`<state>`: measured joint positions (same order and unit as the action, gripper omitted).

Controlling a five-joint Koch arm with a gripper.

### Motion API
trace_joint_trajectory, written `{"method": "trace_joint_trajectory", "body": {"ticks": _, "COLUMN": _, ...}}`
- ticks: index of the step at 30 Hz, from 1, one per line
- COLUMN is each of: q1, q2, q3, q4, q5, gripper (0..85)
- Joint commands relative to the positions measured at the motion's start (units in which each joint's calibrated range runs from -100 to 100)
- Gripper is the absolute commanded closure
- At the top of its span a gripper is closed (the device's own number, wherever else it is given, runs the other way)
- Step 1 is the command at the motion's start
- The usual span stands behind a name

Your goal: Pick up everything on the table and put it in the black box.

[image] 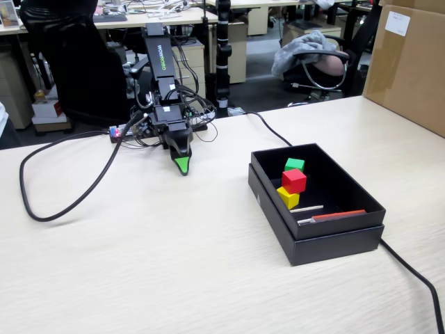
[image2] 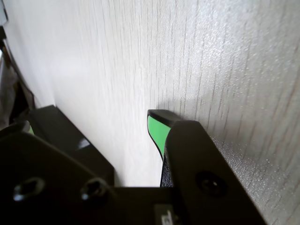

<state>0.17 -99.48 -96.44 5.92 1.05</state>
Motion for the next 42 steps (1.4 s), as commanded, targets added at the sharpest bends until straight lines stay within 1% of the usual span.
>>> {"method": "trace_joint_trajectory", "body": {"ticks": 1, "q1": 1.6, "q2": 0.5, "q3": -1.2, "q4": 0.0, "q5": -0.5, "gripper": 37.5}}
{"method": "trace_joint_trajectory", "body": {"ticks": 4, "q1": 2.7, "q2": 0.9, "q3": -1.6, "q4": -0.4, "q5": -0.5, "gripper": 37.8}}
{"method": "trace_joint_trajectory", "body": {"ticks": 42, "q1": 2.4, "q2": 0.9, "q3": -1.3, "q4": -1.4, "q5": -0.5, "gripper": 36.8}}
